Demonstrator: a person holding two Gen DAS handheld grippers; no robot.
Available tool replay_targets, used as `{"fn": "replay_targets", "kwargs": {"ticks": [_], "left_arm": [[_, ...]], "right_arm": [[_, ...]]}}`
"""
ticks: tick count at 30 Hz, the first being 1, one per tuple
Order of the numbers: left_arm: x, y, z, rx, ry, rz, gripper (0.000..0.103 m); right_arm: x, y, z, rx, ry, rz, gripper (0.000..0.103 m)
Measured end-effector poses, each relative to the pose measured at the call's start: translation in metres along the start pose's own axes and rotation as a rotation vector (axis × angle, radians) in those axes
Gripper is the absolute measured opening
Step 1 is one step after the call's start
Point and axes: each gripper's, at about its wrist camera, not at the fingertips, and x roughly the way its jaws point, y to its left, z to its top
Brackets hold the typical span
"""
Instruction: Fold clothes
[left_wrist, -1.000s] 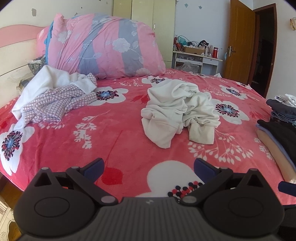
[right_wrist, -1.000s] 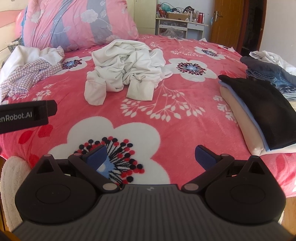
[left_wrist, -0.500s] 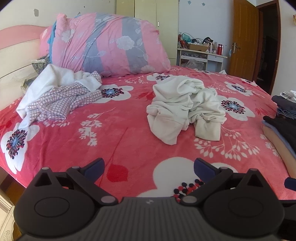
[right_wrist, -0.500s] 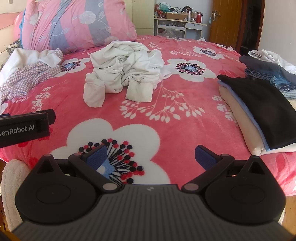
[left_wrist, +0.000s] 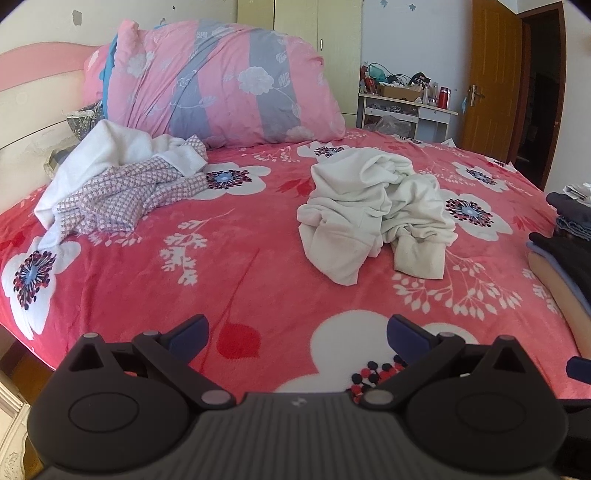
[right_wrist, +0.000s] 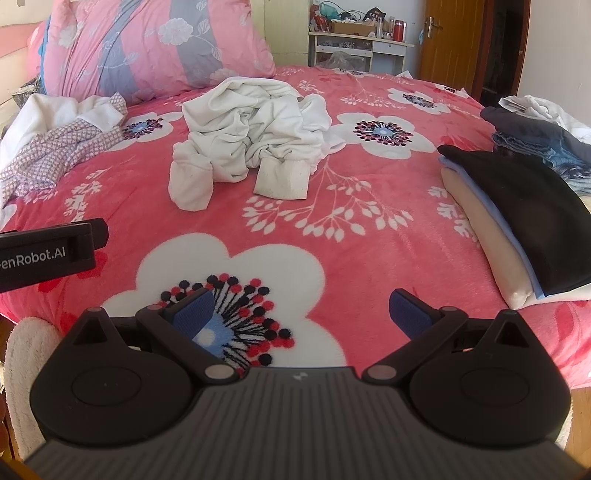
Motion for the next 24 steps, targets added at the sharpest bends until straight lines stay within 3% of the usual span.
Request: {"fn": "replay_targets", "kwargs": {"ticks": [24], "left_arm": [[0.0045,0.0015,0.0003,-0.014,0.007,-0.003,0.103]], "right_arm": [[0.0029,0.0028,0.0032,-0.006,0.01,-0.013,0.102]]}}
